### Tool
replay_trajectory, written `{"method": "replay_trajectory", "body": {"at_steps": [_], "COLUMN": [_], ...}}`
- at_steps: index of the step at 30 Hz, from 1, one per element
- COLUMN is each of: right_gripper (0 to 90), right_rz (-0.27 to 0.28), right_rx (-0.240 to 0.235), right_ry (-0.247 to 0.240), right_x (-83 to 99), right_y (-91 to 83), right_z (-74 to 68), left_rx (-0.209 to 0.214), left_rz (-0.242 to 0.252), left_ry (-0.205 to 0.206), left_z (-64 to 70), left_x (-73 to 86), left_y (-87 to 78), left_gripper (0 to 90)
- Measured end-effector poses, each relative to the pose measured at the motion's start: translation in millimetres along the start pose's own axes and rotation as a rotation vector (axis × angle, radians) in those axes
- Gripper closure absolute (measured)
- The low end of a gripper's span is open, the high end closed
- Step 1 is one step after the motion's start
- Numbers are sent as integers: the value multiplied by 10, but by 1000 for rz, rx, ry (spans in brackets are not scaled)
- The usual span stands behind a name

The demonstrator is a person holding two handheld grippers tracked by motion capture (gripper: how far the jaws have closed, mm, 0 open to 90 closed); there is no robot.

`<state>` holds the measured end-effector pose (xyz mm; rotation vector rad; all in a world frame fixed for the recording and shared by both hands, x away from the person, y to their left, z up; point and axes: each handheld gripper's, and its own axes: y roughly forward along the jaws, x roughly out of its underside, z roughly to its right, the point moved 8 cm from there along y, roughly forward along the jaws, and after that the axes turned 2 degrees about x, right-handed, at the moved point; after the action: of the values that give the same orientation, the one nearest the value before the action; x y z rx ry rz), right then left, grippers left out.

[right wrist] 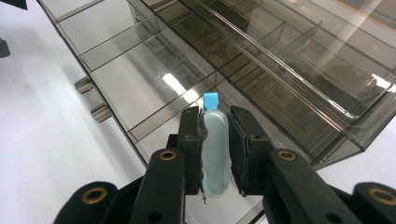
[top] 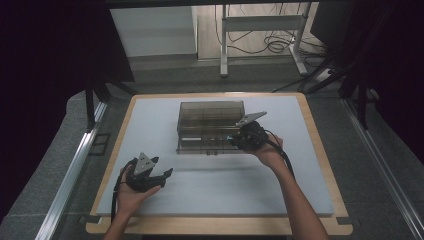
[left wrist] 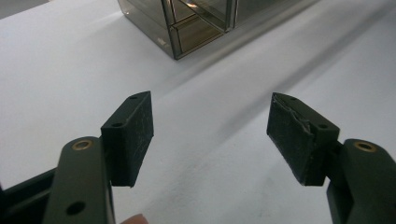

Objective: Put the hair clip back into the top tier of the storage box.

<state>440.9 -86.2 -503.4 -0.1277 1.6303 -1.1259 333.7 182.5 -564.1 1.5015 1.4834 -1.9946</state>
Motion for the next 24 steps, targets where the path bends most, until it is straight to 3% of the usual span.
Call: {"method": "replay_trajectory", "body": {"at_steps": [15, 24], "right_gripper": [685, 652], "right_rz": [27, 93], "right_rx": [-4, -16], "right_ry": [2, 23], "right_x": [-26, -37], "right_y": [-100, -233], "right_z": [-21, -64], "left_rx": [1, -1], "left_rz": [-2, 0], "left_ry": [0, -3], "left_z": [1, -6], "left_x": [3, 1], "left_y": [2, -2], "left_gripper": [325, 325]}}
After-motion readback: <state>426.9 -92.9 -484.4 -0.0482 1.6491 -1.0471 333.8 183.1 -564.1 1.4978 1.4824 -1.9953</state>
